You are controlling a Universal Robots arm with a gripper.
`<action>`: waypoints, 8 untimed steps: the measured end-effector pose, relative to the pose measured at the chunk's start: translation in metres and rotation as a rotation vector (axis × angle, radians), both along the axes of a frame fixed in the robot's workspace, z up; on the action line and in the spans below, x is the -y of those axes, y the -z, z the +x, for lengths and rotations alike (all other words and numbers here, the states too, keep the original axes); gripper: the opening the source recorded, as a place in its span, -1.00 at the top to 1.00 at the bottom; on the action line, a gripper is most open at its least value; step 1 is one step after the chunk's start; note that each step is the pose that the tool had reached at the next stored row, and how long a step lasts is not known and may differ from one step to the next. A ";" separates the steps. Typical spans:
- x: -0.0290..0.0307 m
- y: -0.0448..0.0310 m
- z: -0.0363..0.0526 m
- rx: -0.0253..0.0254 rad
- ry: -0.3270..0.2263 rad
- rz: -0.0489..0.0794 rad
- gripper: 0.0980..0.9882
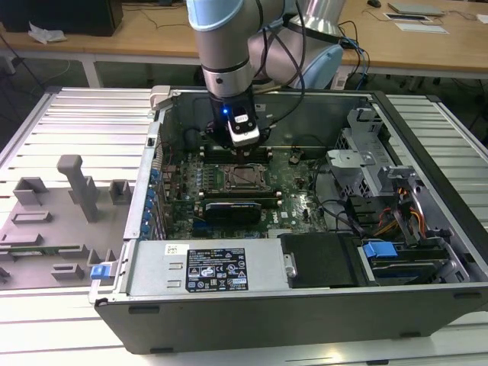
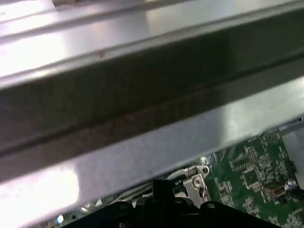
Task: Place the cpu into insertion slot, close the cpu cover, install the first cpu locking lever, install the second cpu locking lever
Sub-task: 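Install the first cpu locking lever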
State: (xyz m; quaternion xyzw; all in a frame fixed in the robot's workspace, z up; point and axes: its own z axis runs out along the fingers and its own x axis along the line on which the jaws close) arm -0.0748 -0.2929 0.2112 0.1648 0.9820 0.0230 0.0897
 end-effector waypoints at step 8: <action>0.0078 0.0000 0.0000 -0.0062 -0.007 -0.019 0.98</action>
